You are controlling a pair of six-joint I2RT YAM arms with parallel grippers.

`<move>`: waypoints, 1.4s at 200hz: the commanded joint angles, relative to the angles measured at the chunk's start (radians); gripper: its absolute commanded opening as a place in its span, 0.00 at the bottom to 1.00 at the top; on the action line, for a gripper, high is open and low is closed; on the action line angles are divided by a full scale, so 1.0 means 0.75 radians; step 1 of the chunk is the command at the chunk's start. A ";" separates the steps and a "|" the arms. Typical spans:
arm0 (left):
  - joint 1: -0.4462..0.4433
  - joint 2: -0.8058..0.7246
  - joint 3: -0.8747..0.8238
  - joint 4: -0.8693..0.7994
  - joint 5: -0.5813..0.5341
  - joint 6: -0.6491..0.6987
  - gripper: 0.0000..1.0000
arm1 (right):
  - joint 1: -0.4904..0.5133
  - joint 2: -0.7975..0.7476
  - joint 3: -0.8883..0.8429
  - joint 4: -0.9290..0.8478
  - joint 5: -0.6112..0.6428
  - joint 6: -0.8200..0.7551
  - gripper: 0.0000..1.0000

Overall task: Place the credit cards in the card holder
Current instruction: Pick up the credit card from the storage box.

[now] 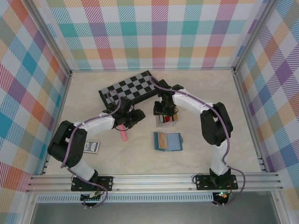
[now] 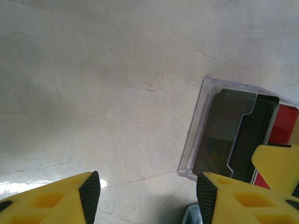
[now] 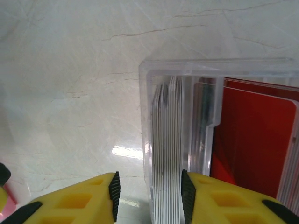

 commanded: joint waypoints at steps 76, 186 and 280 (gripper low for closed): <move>0.018 0.006 0.028 0.017 0.021 0.006 0.59 | 0.010 0.108 0.088 -0.026 -0.095 -0.008 0.52; 0.018 0.005 0.037 0.010 0.020 0.001 0.59 | 0.010 0.000 0.084 -0.008 -0.173 -0.005 0.41; 0.018 0.014 0.041 0.003 0.023 0.002 0.59 | 0.008 -0.009 0.071 -0.005 -0.180 0.005 0.23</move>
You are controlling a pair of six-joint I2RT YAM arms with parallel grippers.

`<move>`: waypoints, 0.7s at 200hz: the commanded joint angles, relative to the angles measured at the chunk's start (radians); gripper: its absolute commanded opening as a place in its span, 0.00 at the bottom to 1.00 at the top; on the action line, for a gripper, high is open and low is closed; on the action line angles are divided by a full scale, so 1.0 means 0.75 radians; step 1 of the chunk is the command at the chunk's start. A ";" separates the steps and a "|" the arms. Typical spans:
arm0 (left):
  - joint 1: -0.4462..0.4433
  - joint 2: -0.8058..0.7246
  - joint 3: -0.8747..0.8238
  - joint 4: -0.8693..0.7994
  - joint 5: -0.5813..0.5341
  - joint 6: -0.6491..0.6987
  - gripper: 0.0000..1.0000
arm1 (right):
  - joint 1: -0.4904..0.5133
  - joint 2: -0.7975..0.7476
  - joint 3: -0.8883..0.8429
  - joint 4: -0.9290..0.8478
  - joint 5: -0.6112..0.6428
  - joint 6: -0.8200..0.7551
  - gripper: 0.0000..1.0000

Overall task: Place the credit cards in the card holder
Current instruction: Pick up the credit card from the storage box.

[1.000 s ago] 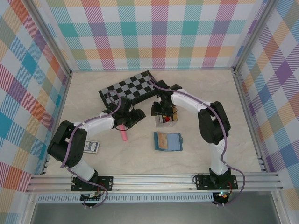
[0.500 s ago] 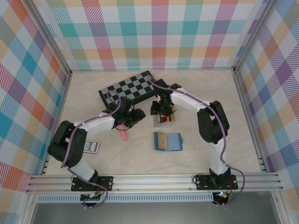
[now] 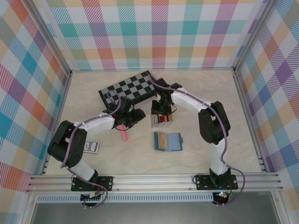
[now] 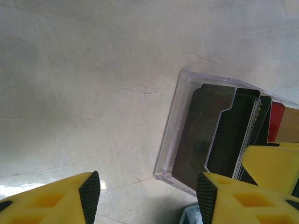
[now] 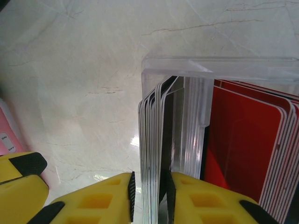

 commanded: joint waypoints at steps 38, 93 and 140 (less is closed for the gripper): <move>0.018 0.018 0.046 -0.015 0.027 0.001 0.59 | 0.004 -0.086 -0.013 0.012 -0.066 0.001 0.19; 0.018 0.026 0.051 -0.011 0.034 0.001 0.59 | -0.009 -0.101 -0.043 0.035 -0.104 0.006 0.13; 0.018 0.020 0.049 -0.019 0.029 0.004 0.59 | -0.011 -0.099 -0.048 0.019 -0.045 0.009 0.08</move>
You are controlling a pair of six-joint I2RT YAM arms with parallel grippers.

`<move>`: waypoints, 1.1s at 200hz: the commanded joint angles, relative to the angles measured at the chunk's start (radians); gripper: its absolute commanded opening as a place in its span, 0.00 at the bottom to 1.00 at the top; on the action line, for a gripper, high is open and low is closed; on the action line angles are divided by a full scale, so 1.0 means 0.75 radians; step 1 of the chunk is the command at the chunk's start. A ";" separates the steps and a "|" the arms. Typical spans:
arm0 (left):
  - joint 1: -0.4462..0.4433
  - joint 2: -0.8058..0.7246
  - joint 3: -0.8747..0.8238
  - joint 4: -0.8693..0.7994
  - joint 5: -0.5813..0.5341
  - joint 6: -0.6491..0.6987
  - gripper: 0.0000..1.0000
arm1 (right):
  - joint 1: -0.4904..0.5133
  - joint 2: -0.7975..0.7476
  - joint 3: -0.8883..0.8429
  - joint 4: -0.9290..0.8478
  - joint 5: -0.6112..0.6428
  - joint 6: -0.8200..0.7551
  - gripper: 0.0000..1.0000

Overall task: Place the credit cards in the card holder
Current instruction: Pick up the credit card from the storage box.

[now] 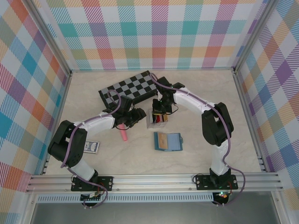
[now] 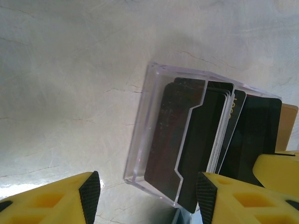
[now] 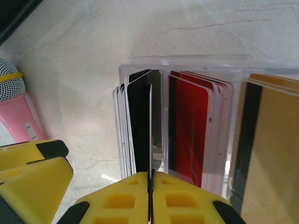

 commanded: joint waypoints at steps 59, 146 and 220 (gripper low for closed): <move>0.018 -0.054 0.029 -0.047 -0.007 0.024 0.59 | -0.003 -0.166 -0.063 -0.016 0.146 -0.009 0.05; -0.029 -0.252 -0.039 0.167 0.271 -0.023 0.65 | -0.142 -0.778 -0.634 0.300 -0.126 0.097 0.00; -0.191 -0.106 -0.064 0.679 0.483 -0.296 0.68 | -0.341 -1.059 -0.998 0.686 -0.710 0.338 0.00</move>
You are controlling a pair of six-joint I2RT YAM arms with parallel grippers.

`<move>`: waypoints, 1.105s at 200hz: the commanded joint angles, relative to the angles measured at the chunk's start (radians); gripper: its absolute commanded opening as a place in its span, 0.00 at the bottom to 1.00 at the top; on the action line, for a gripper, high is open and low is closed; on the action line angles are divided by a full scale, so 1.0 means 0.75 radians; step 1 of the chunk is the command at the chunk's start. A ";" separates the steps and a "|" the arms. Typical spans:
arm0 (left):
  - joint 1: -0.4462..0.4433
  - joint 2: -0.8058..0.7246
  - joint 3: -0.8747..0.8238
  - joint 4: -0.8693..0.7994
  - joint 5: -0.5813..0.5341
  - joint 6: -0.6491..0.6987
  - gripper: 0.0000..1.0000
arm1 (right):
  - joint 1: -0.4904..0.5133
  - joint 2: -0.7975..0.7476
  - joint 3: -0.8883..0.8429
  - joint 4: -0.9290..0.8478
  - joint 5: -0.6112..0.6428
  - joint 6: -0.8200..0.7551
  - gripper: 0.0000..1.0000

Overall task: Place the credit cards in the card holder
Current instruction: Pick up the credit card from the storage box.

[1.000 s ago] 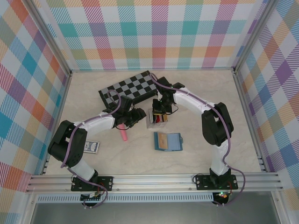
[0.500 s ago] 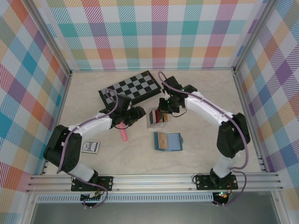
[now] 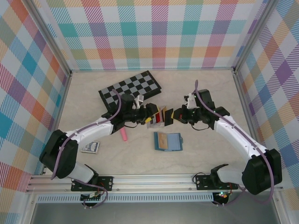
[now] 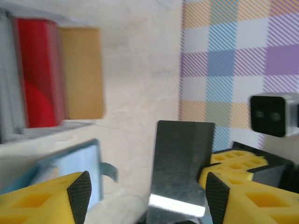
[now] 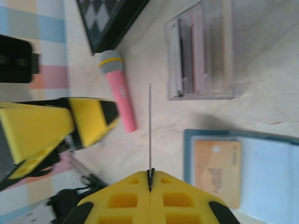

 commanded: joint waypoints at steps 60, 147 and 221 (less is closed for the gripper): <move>-0.059 0.089 -0.003 0.317 0.148 -0.148 0.39 | -0.073 -0.006 -0.080 0.264 -0.349 0.150 0.00; -0.059 0.019 -0.003 0.282 0.159 -0.076 0.00 | -0.084 0.049 -0.096 0.178 -0.289 0.101 0.04; -0.103 -0.012 -0.019 0.100 0.060 0.026 0.00 | -0.084 -0.045 -0.192 0.019 -0.165 0.008 0.29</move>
